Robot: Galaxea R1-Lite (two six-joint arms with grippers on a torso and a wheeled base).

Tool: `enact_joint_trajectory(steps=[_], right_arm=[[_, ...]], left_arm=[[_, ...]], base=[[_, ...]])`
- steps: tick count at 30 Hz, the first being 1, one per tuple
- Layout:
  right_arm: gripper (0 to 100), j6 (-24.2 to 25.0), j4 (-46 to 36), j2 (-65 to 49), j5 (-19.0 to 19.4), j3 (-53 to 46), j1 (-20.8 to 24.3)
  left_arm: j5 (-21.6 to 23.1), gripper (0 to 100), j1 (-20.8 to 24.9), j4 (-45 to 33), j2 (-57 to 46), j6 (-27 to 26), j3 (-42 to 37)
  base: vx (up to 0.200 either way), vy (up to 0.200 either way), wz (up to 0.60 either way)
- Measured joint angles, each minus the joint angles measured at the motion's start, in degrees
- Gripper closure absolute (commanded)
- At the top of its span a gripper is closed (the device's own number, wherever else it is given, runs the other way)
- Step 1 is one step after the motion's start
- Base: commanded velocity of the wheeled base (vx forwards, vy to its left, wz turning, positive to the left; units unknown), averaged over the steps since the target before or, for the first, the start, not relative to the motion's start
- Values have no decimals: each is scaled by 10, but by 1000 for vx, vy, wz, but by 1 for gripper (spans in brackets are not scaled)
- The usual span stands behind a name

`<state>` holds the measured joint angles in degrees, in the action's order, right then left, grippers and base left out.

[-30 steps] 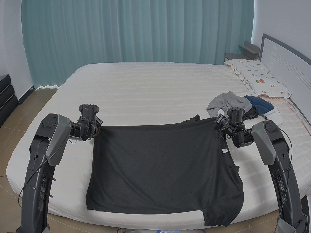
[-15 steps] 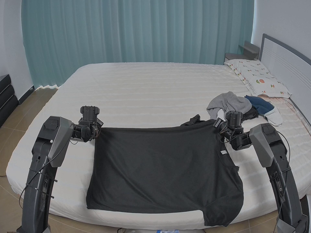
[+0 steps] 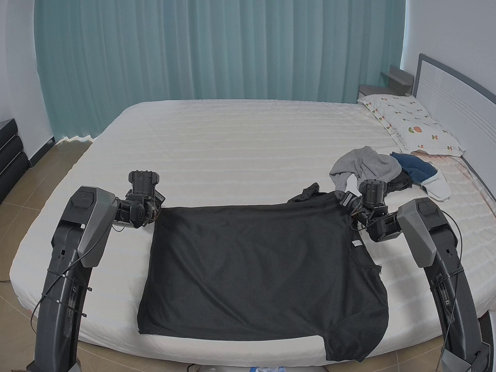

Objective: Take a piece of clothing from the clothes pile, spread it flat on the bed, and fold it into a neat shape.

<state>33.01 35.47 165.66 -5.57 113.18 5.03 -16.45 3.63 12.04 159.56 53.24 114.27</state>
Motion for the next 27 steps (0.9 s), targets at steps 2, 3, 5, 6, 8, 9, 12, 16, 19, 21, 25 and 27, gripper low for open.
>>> enact_joint_trajectory(steps=[2,3,5,6,8,9,12,16,19,21,25,27], right_arm=[[0,2,1,-7,0,-7,-2],[0,2,1,-11,0,-13,-3],[0,3,2,-22,0,-29,-5],[0,4,5,-31,0,-44,-7],[0,5,10,-47,3,-69,-10],[0,5,12,-54,5,-82,-11],[0,6,23,-79,13,-132,-13],[0,7,37,-118,25,-205,-13],[0,8,44,-157,41,-266,-14],[0,10,46,-179,52,-303,-15],[0,14,57,-230,80,-398,-20],[0,15,68,-259,97,-455,-24]], left_arm=[[0,0,0,0,-1,1,-5],[0,0,0,0,-2,2,-9],[1,0,0,0,-7,4,-21],[2,0,0,1,-13,6,-34],[6,0,0,2,-23,10,-55],[10,0,0,4,-29,11,-65],[23,0,1,6,-50,19,-99],[52,0,2,7,-88,29,-157],[76,0,2,10,-126,34,-204],[84,0,2,12,-145,36,-223],[93,0,4,14,-178,43,-250],[97,0,5,14,-191,48,-259]], base=[[0,0,0],[0,0,0],[0,0,0],[0,0,0],[0,0,0],[0,0,0],[0,0,0],[0,0,0],[0,0,0],[0,0,0],[0,0,0],[0,0,0]])
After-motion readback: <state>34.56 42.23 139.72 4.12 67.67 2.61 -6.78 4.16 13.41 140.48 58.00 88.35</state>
